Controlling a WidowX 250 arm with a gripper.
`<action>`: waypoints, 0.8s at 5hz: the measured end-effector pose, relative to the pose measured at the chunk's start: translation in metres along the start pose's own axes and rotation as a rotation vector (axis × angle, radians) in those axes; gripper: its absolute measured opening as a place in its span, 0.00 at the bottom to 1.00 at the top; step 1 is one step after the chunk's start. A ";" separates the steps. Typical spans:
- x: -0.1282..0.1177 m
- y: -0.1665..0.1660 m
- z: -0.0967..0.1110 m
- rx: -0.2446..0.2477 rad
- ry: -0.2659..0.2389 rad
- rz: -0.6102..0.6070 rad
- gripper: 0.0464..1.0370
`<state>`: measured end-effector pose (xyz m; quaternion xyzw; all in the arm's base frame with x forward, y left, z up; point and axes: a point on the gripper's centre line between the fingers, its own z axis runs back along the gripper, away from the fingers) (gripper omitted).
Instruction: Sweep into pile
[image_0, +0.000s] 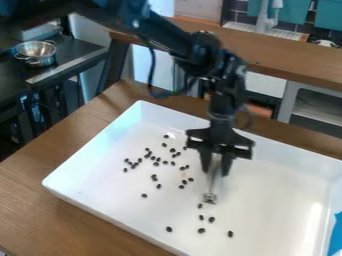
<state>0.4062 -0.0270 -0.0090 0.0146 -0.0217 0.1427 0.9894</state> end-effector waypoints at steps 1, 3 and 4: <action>0.006 0.033 -0.001 0.007 0.024 0.002 0.33; 0.010 0.084 -0.003 0.010 0.037 -0.012 0.33; 0.012 0.113 -0.004 0.015 0.025 -0.004 0.33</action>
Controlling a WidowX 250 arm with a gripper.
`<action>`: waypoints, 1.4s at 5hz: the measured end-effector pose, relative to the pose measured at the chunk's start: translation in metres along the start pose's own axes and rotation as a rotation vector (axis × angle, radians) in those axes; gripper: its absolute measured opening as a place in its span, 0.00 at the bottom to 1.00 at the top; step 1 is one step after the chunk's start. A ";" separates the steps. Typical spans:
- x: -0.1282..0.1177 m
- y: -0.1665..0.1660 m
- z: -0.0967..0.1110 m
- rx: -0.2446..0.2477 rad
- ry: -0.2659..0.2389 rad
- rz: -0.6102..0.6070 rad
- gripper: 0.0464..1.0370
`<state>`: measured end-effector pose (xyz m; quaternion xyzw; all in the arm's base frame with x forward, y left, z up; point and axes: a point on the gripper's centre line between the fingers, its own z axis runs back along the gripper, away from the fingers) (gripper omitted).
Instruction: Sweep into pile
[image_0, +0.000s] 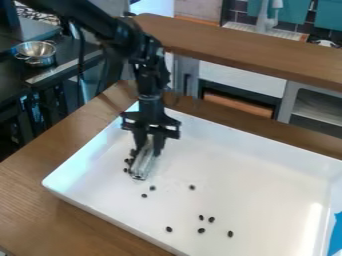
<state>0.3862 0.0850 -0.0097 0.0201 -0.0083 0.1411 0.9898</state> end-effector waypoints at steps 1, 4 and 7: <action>0.003 0.018 0.000 0.004 -0.009 0.001 0.33; -0.013 -0.006 0.033 -0.173 0.031 0.081 0.33; -0.076 -0.141 0.080 -0.256 -0.023 0.017 0.33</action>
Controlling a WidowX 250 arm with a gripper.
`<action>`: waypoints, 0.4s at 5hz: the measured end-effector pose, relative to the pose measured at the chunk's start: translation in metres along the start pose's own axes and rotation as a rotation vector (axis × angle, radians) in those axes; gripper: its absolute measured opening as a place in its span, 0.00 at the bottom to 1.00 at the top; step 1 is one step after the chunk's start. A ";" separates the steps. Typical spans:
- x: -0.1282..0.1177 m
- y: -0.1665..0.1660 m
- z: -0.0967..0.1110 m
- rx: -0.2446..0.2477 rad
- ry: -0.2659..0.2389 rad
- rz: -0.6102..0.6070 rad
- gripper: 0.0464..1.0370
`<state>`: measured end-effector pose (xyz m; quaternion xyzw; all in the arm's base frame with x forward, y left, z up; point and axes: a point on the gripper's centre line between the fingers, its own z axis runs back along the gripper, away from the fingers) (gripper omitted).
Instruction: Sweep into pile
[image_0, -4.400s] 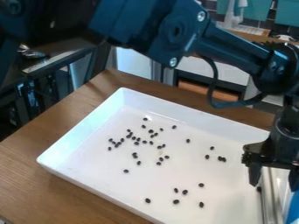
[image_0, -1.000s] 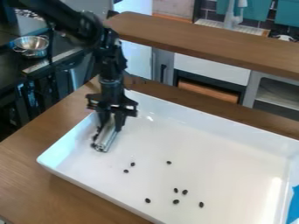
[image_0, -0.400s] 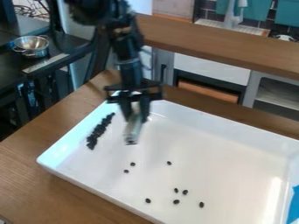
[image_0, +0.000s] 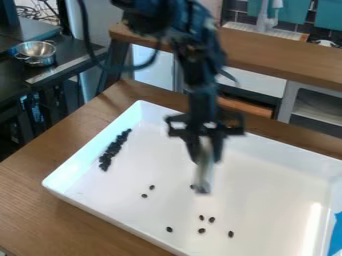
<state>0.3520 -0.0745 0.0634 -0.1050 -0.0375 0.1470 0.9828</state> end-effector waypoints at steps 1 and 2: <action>-0.019 -0.043 -0.009 0.004 -0.038 -0.058 0.33; -0.027 -0.071 -0.022 0.018 -0.062 -0.090 0.33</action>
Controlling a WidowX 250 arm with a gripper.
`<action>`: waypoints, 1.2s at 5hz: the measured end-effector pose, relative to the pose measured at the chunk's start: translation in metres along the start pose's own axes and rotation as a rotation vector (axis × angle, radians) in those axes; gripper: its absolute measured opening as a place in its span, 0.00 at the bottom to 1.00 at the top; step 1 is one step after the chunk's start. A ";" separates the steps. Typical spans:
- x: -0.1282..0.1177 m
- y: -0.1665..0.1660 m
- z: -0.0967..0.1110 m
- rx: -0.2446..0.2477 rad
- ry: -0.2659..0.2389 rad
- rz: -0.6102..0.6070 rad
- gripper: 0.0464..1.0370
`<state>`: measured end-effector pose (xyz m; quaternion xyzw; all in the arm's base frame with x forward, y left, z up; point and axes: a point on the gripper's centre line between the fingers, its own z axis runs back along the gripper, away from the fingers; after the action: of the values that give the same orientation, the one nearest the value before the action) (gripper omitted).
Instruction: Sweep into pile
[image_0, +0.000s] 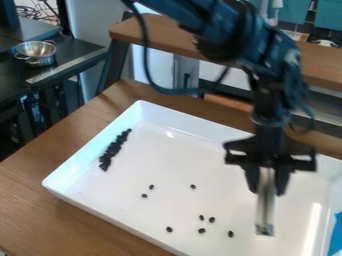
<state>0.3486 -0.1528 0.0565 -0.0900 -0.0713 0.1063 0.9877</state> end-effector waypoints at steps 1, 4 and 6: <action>-0.004 -0.017 -0.027 0.047 0.015 -0.015 0.33; -0.022 0.001 -0.060 0.122 0.003 -0.087 0.33; -0.026 0.027 -0.057 0.131 -0.012 -0.120 0.33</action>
<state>0.3267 -0.1416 -0.0073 -0.0203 -0.0752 0.0521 0.9956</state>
